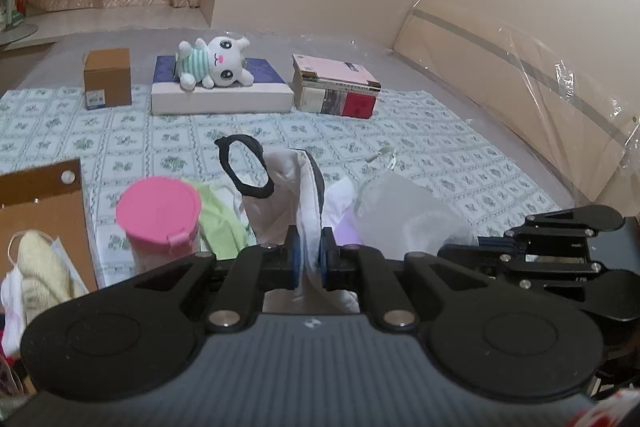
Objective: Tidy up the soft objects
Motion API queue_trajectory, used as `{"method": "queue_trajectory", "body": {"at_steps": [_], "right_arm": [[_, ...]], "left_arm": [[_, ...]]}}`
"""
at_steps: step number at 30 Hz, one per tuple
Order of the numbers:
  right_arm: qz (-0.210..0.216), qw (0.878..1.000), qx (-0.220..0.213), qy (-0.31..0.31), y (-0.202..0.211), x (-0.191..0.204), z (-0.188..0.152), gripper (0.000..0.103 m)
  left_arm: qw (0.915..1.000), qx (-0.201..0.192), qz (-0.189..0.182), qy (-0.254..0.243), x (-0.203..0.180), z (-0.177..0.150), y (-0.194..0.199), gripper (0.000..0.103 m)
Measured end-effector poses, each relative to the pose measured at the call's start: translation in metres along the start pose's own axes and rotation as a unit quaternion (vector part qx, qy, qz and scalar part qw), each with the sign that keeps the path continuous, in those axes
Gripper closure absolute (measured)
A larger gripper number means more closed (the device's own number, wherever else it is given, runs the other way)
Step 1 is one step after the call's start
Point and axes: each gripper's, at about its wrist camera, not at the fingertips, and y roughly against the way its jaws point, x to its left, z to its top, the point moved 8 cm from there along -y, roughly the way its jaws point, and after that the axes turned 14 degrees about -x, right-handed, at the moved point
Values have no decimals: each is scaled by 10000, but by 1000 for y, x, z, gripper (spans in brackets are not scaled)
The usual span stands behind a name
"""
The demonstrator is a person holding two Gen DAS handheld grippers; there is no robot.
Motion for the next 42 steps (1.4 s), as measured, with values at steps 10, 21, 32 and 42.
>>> {"method": "queue_trajectory", "body": {"at_steps": [10,21,32,42], "right_arm": [[229,9996,93,154,6,29,-16,99],[770,9964,284,226,1,67,-26,99],[1514,9862,298,604,-25,127,-17,99],[2044,9738,177,981,-73,182,2,99]], "left_arm": [[9998,31,179,79,10,-29,33,95],[9967,-15,753,299,51,-49,74,95],[9897,-245,1370,346,100,-41,117,95],[9819,-364,1837,277,157,-25,137,95]]}}
